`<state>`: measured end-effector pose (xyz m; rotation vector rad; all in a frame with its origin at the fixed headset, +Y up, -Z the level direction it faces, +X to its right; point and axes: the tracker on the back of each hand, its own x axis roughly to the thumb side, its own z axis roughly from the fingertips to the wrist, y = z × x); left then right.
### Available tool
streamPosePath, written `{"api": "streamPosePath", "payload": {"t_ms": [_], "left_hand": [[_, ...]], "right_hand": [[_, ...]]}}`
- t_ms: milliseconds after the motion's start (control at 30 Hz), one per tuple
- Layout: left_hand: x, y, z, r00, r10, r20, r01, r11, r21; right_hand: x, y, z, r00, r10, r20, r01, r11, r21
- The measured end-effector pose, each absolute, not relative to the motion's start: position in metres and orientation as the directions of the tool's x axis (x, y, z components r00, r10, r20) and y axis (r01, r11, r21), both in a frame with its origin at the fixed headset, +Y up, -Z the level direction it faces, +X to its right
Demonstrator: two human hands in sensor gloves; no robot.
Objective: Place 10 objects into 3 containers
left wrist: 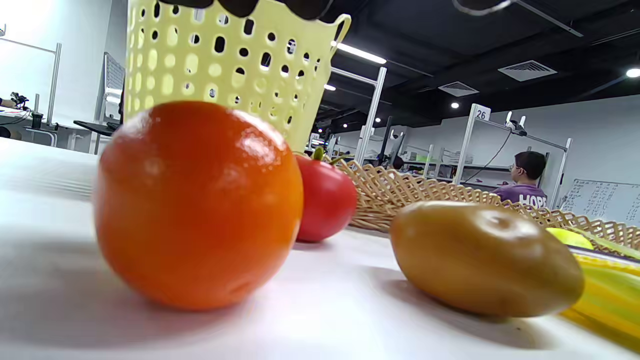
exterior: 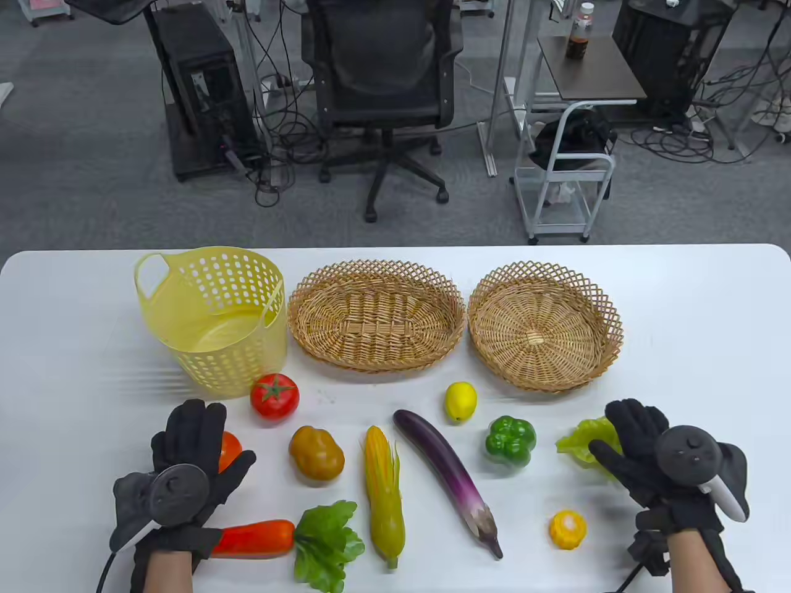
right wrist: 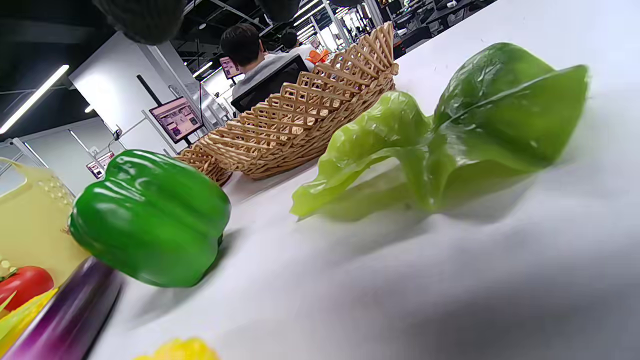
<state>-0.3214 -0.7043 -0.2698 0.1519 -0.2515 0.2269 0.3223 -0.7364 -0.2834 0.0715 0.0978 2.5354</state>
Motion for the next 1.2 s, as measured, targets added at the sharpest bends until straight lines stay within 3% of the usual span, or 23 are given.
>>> {"api": "streamPosePath", "payload": {"t_ms": [600,833,1200], "left_hand": [[-0.320,-0.706,-0.271,0.944,0.189,0.269,-0.226,0.967,0.113],[-0.319,-0.707,-0.271,0.944,0.188,0.271,-0.226,0.967,0.115],[-0.317,-0.709,-0.271,0.945,0.180,0.274,-0.214,0.972,0.098]], "right_hand": [[0.331,-0.737,-0.284,-0.811,0.583,-0.052,-0.585,-0.804,0.109],[0.371,-0.742,-0.279,-0.716,0.640,-0.277,-0.680,-0.730,0.071],[0.371,-0.779,-0.293,-0.777,0.374,-0.507,-0.555,-0.786,0.271]]}}
